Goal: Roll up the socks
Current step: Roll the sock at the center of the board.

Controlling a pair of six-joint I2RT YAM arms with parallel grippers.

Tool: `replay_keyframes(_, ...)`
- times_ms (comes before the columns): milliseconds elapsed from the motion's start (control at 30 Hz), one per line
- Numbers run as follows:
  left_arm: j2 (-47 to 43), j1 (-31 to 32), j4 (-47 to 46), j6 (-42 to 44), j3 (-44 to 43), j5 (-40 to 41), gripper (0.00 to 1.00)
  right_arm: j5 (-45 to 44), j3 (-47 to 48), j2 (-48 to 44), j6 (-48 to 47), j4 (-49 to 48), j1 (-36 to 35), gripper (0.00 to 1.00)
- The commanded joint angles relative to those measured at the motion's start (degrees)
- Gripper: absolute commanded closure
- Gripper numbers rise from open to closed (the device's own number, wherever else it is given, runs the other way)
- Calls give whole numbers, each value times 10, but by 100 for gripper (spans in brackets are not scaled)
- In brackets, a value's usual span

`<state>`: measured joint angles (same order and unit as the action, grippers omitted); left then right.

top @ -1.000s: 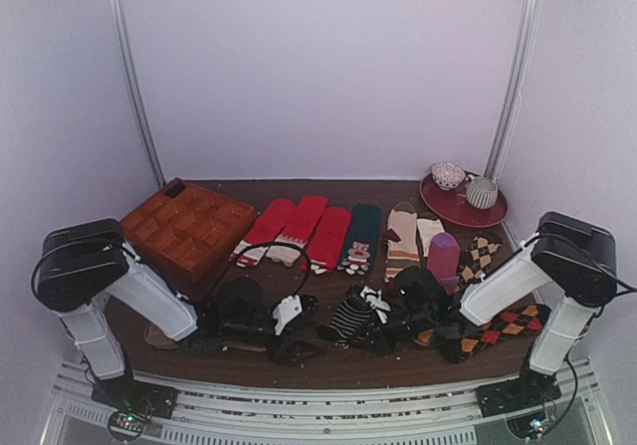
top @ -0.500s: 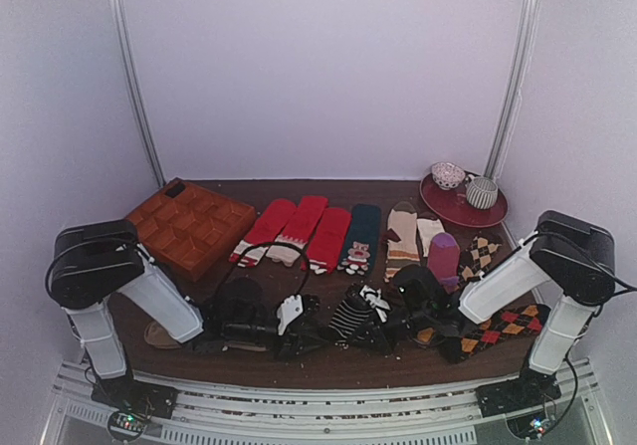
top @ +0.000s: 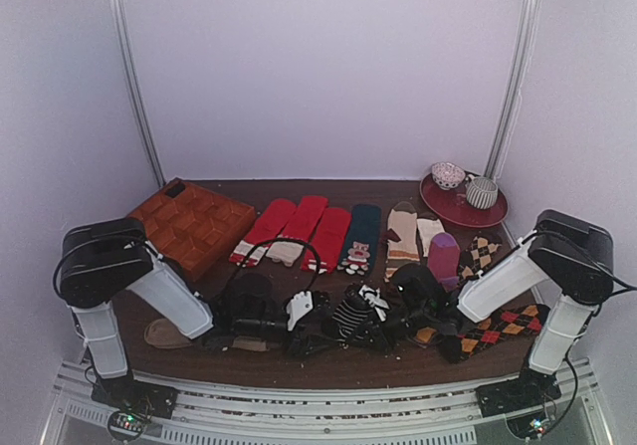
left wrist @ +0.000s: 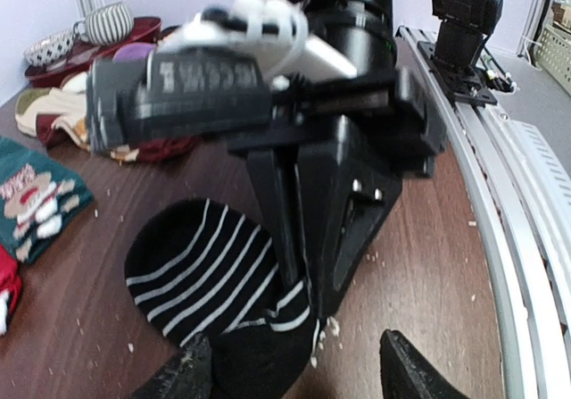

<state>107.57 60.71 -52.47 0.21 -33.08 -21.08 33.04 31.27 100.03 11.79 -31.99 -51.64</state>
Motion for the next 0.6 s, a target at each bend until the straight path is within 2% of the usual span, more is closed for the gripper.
replay_keyframes(0, 19, 1, -9, 28, -26, -17, 37, -43, -19, 44, -11, 122, 2, 94)
replay_keyframes(200, 29, 1, 8, 44, -39, -14, 33, -43, -19, 43, -8, 118, 2, 94)
replay_keyframes(333, 53, 1, 17, 39, -52, -42, 37, -42, -20, 44, -10, 121, 3, 94)
replay_keyframes(567, 82, 1, 47, 24, -63, -37, 43, -40, -20, 44, -9, 120, 4, 94)
